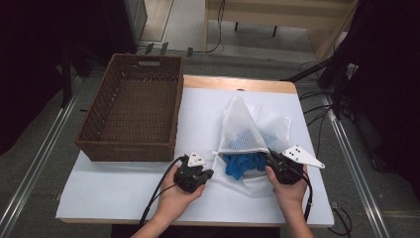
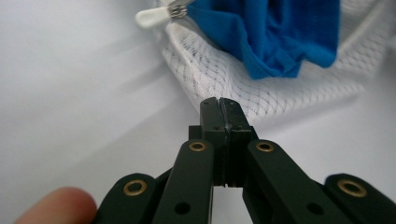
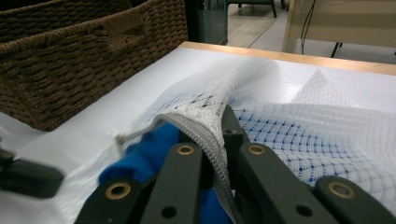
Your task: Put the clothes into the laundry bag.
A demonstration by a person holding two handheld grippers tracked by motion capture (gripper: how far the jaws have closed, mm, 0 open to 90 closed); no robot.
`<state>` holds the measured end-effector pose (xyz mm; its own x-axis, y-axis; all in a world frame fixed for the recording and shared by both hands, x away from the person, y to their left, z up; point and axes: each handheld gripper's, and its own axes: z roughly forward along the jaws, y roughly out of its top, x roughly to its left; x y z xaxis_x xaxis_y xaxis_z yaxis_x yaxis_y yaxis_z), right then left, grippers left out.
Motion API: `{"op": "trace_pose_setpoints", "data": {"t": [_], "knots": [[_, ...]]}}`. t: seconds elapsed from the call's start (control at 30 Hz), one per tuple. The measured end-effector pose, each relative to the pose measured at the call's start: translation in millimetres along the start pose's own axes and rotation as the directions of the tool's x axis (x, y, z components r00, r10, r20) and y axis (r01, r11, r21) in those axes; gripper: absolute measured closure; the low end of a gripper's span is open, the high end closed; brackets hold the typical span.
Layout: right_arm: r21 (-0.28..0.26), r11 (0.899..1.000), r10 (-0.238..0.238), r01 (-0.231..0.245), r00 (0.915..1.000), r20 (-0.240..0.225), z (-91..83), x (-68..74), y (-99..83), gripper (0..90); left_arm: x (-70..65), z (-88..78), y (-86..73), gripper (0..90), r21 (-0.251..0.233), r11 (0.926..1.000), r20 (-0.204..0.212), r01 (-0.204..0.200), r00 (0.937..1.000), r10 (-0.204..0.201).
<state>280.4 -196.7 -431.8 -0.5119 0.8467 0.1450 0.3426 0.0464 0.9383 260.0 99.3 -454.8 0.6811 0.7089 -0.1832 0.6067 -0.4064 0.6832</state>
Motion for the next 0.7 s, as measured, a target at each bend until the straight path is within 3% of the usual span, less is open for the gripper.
{"op": "trace_pose_setpoints", "data": {"t": [0.1, 0.17, 0.23, 0.3, 0.47, 0.5, 0.53, 0.6, 0.7], "knots": [[0.013, 1.000, -0.014, 0.014, 0.9999, -0.008, 2.3, 4.0, -0.6, 90.0, -0.1, -4.3, -9.7, 89.9, 0.012, 0.9998, -0.034, -0.015, 0.9993, 0.015], [0.021, 1.000, -0.014, 0.014, 0.9999, -0.010, 3.4, 4.8, -1.3, 90.0, 0.3, -6.1, -12.7, 85.0, -0.029, 0.9996, -0.053, 0.004, 0.9986, -0.006], [0.029, 0.999, -0.017, 0.017, 0.9998, -0.012, 4.8, 5.8, -2.8, 90.0, -2.4, -11.0, -11.0, 65.5, -0.098, 0.9948, -0.041, 0.028, 0.9986, -0.033], [0.029, 0.999, -0.016, 0.017, 0.9998, -0.013, 4.9, 5.5, -3.1, 90.0, -8.4, -14.5, -5.2, 61.7, -0.151, 0.9879, -0.022, 0.034, 0.9990, -0.038], [0.032, 0.999, -0.014, 0.015, 0.9998, -0.015, 5.8, 6.1, -3.7, 90.0, -32.1, 1.3, 18.3, 55.2, -0.139, 0.9903, 0.002, -0.007, 1.0000, 0.007], [0.032, 0.999, -0.014, 0.015, 0.9998, -0.015, 5.8, 6.1, -3.7, 90.0, -37.2, 8.2, 22.9, 55.2, -0.129, 0.9915, -0.017, -0.020, 0.9997, 0.018], [0.034, 0.999, -0.013, 0.013, 0.9998, -0.016, 6.1, 6.7, -3.9, 90.0, -41.8, 15.6, 27.4, 43.6, -0.127, 0.9914, -0.056, -0.032, 0.9981, 0.025], [0.033, 0.999, -0.012, 0.013, 0.9998, -0.014, 6.1, 7.0, -3.9, 90.0, -50.0, 29.8, 35.4, 43.0, -0.133, 0.9892, -0.128, -0.061, 0.9907, 0.044], [0.029, 1.000, -0.011, 0.011, 0.9999, -0.010, 5.1, 7.8, -3.1, 90.0, -57.8, 52.2, 49.1, 39.3, -0.095, 0.9911, -0.150, -0.093, 0.9856, 0.078]]}}
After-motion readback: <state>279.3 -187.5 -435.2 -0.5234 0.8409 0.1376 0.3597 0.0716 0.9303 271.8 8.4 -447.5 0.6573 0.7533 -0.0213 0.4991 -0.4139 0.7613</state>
